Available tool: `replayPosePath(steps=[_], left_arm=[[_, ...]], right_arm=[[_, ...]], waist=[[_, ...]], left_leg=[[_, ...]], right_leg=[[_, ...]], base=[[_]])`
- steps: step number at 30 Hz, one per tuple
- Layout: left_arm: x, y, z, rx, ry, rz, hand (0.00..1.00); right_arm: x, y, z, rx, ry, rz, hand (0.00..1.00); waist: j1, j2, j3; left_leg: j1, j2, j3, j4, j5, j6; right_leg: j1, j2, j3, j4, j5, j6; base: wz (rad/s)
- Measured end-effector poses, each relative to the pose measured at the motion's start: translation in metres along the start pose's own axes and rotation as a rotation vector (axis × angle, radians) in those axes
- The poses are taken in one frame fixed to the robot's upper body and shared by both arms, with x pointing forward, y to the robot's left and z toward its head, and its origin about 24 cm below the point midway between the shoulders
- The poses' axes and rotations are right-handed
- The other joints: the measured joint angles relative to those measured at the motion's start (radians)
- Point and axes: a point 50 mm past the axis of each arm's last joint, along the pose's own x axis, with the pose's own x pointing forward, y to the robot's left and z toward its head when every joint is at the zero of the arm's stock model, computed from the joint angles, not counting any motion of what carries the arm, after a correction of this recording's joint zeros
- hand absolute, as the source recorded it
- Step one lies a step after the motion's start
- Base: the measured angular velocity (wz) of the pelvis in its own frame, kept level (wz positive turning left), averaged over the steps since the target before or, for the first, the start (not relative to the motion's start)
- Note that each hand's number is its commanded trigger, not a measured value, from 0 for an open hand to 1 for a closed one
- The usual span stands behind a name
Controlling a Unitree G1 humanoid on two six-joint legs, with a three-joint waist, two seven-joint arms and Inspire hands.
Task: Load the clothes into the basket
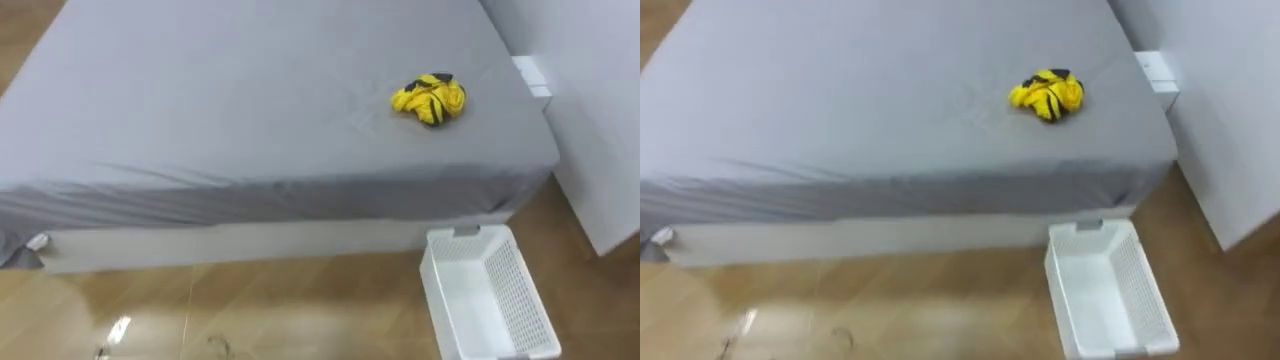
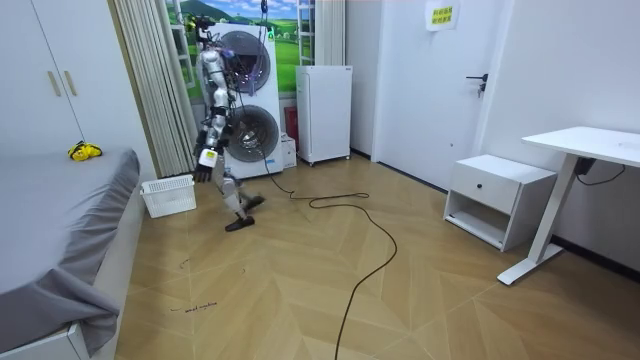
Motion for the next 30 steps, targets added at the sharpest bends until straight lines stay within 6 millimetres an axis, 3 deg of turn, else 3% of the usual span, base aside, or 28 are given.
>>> replayPosePath(steps=[1,2,3,4,5,6,7,8,9,10,11,12,13,14,15,17,18,21,23,24,25,26,27,28,30], left_arm=[[0.000,-0.003,-0.001,0.022,0.009,-0.012,0.00],[0.000,-0.004,-0.002,0.031,0.012,-0.019,0.00],[-0.001,-0.007,-0.005,0.056,0.021,-0.029,0.00],[-0.002,-0.007,-0.007,0.071,0.026,-0.032,0.00],[-0.003,-0.005,-0.009,0.073,0.030,-0.029,0.00],[-0.005,-0.002,-0.014,0.071,0.044,-0.021,0.00],[-0.007,0.000,-0.019,0.069,0.057,-0.012,0.00],[-0.008,0.002,-0.021,0.070,0.062,-0.009,0.00],[-0.009,0.004,-0.024,0.068,0.068,-0.004,0.00],[-0.009,0.005,-0.025,0.056,0.071,-0.001,0.00],[-0.009,0.007,-0.025,0.054,0.073,0.003,0.00],[-0.011,0.013,-0.028,0.047,0.079,0.018,0.00],[-0.013,0.018,-0.033,0.041,0.094,0.036,0.00],[-0.015,0.021,-0.036,0.035,0.100,0.045,0.00],[-0.016,0.024,-0.039,0.030,0.108,0.059,0.00],[-0.015,0.027,-0.035,0.018,0.089,0.081,0.00],[-0.014,0.028,-0.031,0.019,0.073,0.089,0.00],[-0.014,0.026,-0.028,0.018,0.062,0.087,0.00],[-0.014,0.027,-0.027,0.012,0.059,0.093,0.00],[-0.013,0.026,-0.026,0.009,0.054,0.090,0.00],[-0.013,0.025,-0.026,0.006,0.055,0.089,0.00],[-0.014,0.024,-0.029,0.006,0.060,0.089,0.00],[-0.014,0.024,-0.030,0.009,0.070,0.090,0.00],[-0.015,0.025,-0.032,0.011,0.079,0.095,0.00],[-0.016,0.026,-0.037,0.013,0.102,0.103,0.00]], right_arm=[[0.000,-0.001,0.002,-0.001,-0.015,-0.011,0.00],[0.000,-0.001,0.004,-0.004,-0.021,-0.015,0.00],[0.001,-0.001,0.006,-0.004,-0.032,-0.028,0.00],[0.002,-0.001,0.011,-0.002,-0.052,-0.032,0.00],[0.003,0.000,0.015,0.000,-0.067,-0.032,0.00],[0.004,0.002,0.027,0.001,-0.112,-0.031,0.00],[0.005,0.004,0.042,-0.001,-0.167,-0.027,0.00],[0.006,0.005,0.052,-0.001,-0.200,-0.022,0.00],[0.006,0.008,0.067,-0.001,-0.253,-0.016,0.00],[0.006,0.008,0.077,0.003,-0.290,-0.018,0.00],[0.006,0.009,0.082,0.001,-0.305,-0.016,0.00],[0.005,0.012,0.089,-0.006,-0.329,-0.003,0.00],[0.004,0.014,0.096,-0.004,-0.360,0.004,0.00],[0.003,0.014,0.097,-0.004,-0.371,0.005,0.00],[0.002,0.014,0.102,-0.003,-0.395,0.005,0.00],[0.002,0.013,0.101,-0.002,-0.397,-0.008,0.00],[0.002,0.012,0.101,-0.004,-0.392,-0.011,0.00],[0.002,0.012,0.100,-0.004,-0.388,-0.016,0.00],[0.002,0.012,0.100,-0.014,-0.389,-0.025,0.00],[0.001,0.011,0.102,-0.030,-0.397,-0.040,0.00],[0.001,0.013,0.103,-0.044,-0.402,-0.048,0.00],[0.001,0.014,0.103,-0.057,-0.405,-0.045,0.00],[0.000,0.016,0.105,-0.077,-0.418,-0.042,0.00],[-0.001,0.016,0.108,-0.076,-0.429,-0.047,0.00],[-0.003,0.015,0.113,-0.070,-0.456,-0.069,0.00]], waist=[[-0.007,0.005,-0.0014],[-0.005,0.007,-0.0004],[-0.006,0.015,-0.0006],[-0.004,0.020,-0.0091],[0.001,0.015,-0.0175],[0.014,0.028,-0.0198],[0.028,0.040,-0.0177],[0.032,0.045,-0.0137],[0.028,0.048,-0.0112],[0.030,0.047,-0.0093],[0.033,0.045,-0.0080],[0.034,0.038,-0.0077],[0.034,0.035,-0.0074],[0.034,0.031,-0.0078],[0.027,0.025,-0.0071],[0.015,0.011,0.0002],[0.005,0.004,0.0029],[0.008,-0.001,-0.0011],[0.017,-0.014,-0.0089],[0.022,-0.014,-0.0151],[0.041,-0.019,-0.0244],[0.045,-0.019,-0.0296],[0.043,-0.026,-0.0308],[0.039,-0.030,-0.0271],[0.038,-0.031,-0.0268]], left_leg=[[0.050,0.012,-0.011,-0.042,-0.010,-0.011],[0.077,0.018,-0.013,-0.060,-0.017,-0.016],[0.125,0.038,-0.018,-0.081,-0.032,-0.032],[0.156,0.058,-0.030,-0.090,-0.053,-0.051],[0.161,0.067,-0.036,-0.087,-0.063,-0.064],[0.166,0.085,-0.038,-0.071,-0.073,-0.085],[0.183,0.105,-0.035,-0.073,-0.066,-0.109],[0.196,0.113,-0.035,-0.074,-0.060,-0.120],[0.217,0.122,-0.033,-0.071,-0.042,-0.150],[0.237,0.131,-0.032,-0.041,-0.027,-0.171],[0.239,0.136,-0.033,-0.006,-0.023,-0.176],[0.224,0.150,-0.016,0.099,-0.012,-0.194],[0.192,0.168,0.005,0.219,0.022,-0.201],[0.176,0.173,0.007,0.277,0.051,-0.202],[0.139,0.189,0.001,0.382,0.105,-0.201],[0.061,0.204,0.006,0.470,0.087,-0.178],[0.007,0.203,0.009,0.479,0.056,-0.175],[-0.095,0.198,0.020,0.406,-0.026,-0.179],[-0.136,0.183,0.014,0.279,-0.035,-0.173],[-0.156,0.167,0.012,0.162,-0.013,-0.181],[-0.153,0.151,0.011,0.119,0.058,-0.147],[-0.140,0.143,0.010,0.096,0.064,-0.146],[-0.108,0.125,0.012,0.054,0.075,-0.138],[-0.082,0.110,0.016,0.022,0.087,-0.132],[-0.060,0.095,0.014,-0.011,0.092,-0.128]], right_leg=[[-0.019,0.015,-0.006,-0.178,0.047,-0.008],[-0.025,0.016,-0.016,-0.251,0.101,-0.013],[-0.034,0.022,-0.018,-0.339,0.217,-0.017],[-0.033,0.034,-0.020,-0.380,0.296,-0.043],[-0.028,0.045,-0.021,-0.371,0.313,-0.060],[-0.019,0.064,-0.034,-0.340,0.308,-0.082],[-0.013,0.080,-0.048,-0.298,0.275,-0.094],[-0.013,0.084,-0.050,-0.269,0.259,-0.100],[-0.014,0.079,-0.066,-0.209,0.217,-0.114],[-0.013,0.077,-0.082,-0.140,0.182,-0.121],[-0.005,0.078,-0.098,-0.115,0.166,-0.119],[0.039,0.075,-0.120,-0.130,0.137,-0.129],[0.109,0.093,-0.133,-0.189,0.114,-0.137],[0.142,0.103,-0.132,-0.226,0.107,-0.136],[0.205,0.116,-0.128,-0.303,0.104,-0.135],[0.262,0.118,-0.126,-0.364,0.104,-0.135],[0.283,0.116,-0.120,-0.387,0.105,-0.134],[0.335,0.111,-0.082,-0.443,0.107,-0.115],[0.342,0.095,-0.065,-0.448,0.100,-0.100],[0.339,0.084,-0.050,-0.442,0.094,-0.088],[0.332,0.067,-0.012,-0.427,0.087,-0.070],[0.336,0.063,-0.008,-0.435,0.092,-0.062],[0.348,0.060,-0.001,-0.458,0.100,-0.052],[0.354,0.055,0.007,-0.475,0.109,-0.044],[0.356,0.046,0.010,-0.475,0.112,-0.041]], base=[[0.72],[0.68],[0.57],[0.52],[0.26],[-0.05],[-0.15],[-0.08],[0.11],[0.19],[0.08],[-0.11],[-0.21],[-0.23],[0.00],[0.19],[0.07],[-0.19],[-0.24],[-0.46],[-0.52],[-0.49],[-0.18],[-0.12],[-0.16]])
